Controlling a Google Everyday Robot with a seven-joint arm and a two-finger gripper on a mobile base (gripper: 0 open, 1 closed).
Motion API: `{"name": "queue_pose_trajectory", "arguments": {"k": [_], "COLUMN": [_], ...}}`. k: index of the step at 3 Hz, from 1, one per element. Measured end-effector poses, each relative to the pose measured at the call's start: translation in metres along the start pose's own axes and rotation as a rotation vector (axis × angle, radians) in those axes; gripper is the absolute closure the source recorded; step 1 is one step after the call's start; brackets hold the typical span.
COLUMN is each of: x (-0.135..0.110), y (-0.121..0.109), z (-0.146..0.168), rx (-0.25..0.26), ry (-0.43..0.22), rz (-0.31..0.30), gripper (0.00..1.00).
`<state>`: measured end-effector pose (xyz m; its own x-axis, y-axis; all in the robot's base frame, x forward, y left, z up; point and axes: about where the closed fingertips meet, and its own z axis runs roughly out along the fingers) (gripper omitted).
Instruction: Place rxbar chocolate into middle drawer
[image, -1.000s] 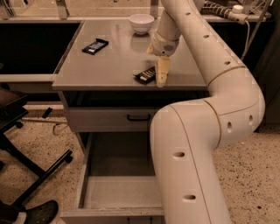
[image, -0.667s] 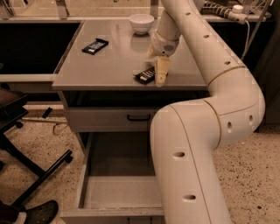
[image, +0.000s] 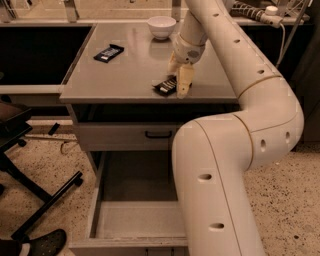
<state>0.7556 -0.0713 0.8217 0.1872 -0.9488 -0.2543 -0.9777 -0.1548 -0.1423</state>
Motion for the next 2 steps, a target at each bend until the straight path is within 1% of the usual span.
{"name": "queue_pose_trajectory", "arguments": {"k": [1, 2], "x": [-0.0001, -0.0006], "y": [0.0, 0.0004], "z": [-0.0001, -0.0014], "rx": [0.0, 0.0], "ry": [0.0, 0.0], "rz": [0.0, 0.0], "gripper": [0.88, 1.0]}}
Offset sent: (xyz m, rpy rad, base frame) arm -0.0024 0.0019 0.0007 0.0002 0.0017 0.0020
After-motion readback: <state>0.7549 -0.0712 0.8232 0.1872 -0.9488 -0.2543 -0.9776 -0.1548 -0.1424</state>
